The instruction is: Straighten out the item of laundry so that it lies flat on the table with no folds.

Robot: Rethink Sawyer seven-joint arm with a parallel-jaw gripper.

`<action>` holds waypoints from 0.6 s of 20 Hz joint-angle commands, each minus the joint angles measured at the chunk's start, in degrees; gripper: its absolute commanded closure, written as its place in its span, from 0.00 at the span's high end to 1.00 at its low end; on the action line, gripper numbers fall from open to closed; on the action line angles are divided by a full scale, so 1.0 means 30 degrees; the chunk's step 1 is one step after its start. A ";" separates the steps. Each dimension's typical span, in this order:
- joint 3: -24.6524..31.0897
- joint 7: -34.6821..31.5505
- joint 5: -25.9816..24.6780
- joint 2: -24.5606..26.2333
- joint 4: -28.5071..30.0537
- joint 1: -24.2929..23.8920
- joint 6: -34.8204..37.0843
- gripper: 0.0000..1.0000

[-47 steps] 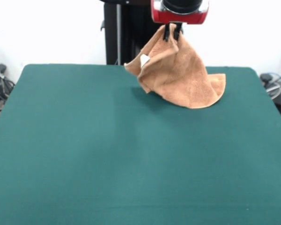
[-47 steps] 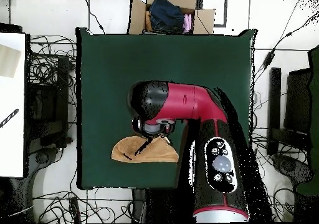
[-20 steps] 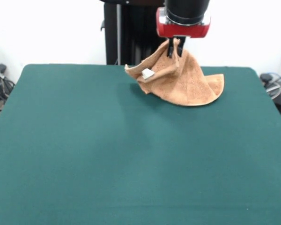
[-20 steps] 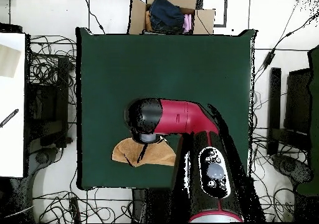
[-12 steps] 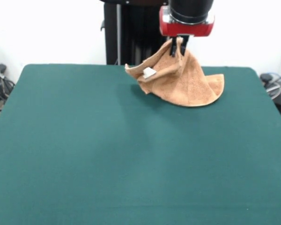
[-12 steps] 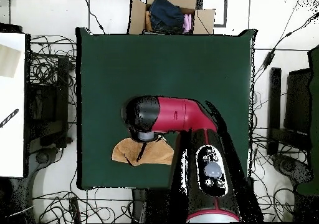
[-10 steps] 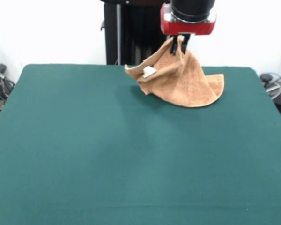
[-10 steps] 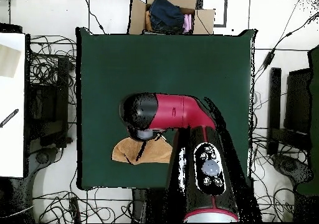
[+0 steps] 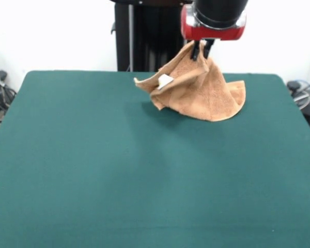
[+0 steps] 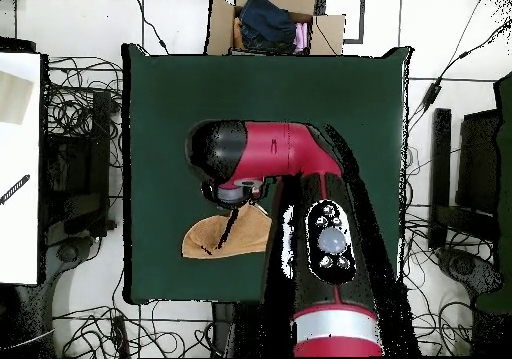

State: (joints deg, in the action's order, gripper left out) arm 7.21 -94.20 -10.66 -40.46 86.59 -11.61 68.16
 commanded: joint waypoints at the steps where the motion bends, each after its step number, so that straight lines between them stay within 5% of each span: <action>1: 0.1861 0.1703 -0.1123 0.1617 -0.2262 0.0005 0.1739 0.00; 12: 0.1947 0.1258 -0.1389 0.1435 -0.3090 0.0614 0.2969 0.00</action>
State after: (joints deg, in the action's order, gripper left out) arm 8.53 -94.20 -12.91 -36.50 79.42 -11.09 71.41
